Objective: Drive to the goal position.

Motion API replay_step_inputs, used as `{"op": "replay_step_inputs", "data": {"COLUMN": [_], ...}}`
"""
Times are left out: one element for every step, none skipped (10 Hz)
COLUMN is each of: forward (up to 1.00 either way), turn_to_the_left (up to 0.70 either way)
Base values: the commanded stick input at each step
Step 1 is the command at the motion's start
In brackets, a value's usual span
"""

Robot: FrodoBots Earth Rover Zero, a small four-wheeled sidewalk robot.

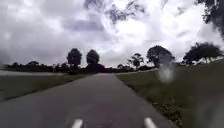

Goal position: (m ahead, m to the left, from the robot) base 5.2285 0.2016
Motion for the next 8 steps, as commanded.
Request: {"op": "replay_step_inputs", "data": {"forward": [0.85, 0.85, 0.85, 0.85, 0.85, 0.85, 0.85, 0.85], "turn_to_the_left": [0.05, 0.34, 0.27, 0.0, 0.0, 0.0, 0.0, 0.0]}}
